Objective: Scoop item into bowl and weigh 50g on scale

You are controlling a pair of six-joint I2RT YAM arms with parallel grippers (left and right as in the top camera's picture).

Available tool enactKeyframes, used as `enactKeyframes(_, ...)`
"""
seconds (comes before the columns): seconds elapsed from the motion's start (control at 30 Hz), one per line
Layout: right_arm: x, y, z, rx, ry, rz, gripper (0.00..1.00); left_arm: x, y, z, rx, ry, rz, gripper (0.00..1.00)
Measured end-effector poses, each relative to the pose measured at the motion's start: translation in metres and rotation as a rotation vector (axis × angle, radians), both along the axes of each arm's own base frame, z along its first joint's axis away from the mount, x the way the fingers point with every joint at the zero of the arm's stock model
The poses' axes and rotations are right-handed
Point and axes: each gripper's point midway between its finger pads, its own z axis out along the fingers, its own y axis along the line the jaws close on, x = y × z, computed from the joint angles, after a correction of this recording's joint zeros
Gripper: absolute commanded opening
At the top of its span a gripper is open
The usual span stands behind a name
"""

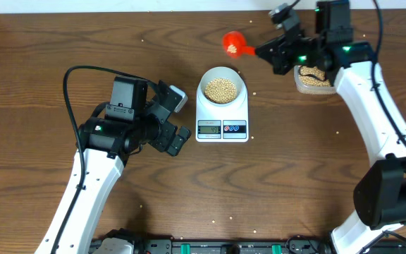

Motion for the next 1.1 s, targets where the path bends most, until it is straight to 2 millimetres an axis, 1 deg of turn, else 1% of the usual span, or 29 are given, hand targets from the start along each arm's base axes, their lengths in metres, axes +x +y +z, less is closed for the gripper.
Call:
enactKeyframes(0.13,-0.005,0.012,-0.010,-0.081,-0.011,0.007,0.01,0.000,0.000,0.000,0.000,0.000,0.000,0.99)
enactKeyframes(0.2,-0.011,0.016,-0.016,-0.124,-0.018,0.036,0.01,0.000,0.000,0.000,0.000,0.000,0.000,0.99)
enactKeyframes(0.27,-0.016,0.019,-0.021,-0.164,-0.025,0.060,0.01,0.000,0.000,0.000,0.000,0.000,0.000,0.99)
enactKeyframes(0.33,-0.017,0.020,-0.024,-0.197,-0.037,0.067,0.01,0.000,0.000,0.000,0.000,0.000,0.000,0.99)
enactKeyframes(0.8,-0.018,0.017,-0.027,-0.225,-0.051,0.081,0.01,0.000,0.000,0.000,0.000,0.000,0.000,0.99)
enactKeyframes(1.1,-0.022,0.020,-0.022,-0.167,-0.036,0.105,0.01,0.000,0.000,0.000,0.000,0.000,0.000,0.99)
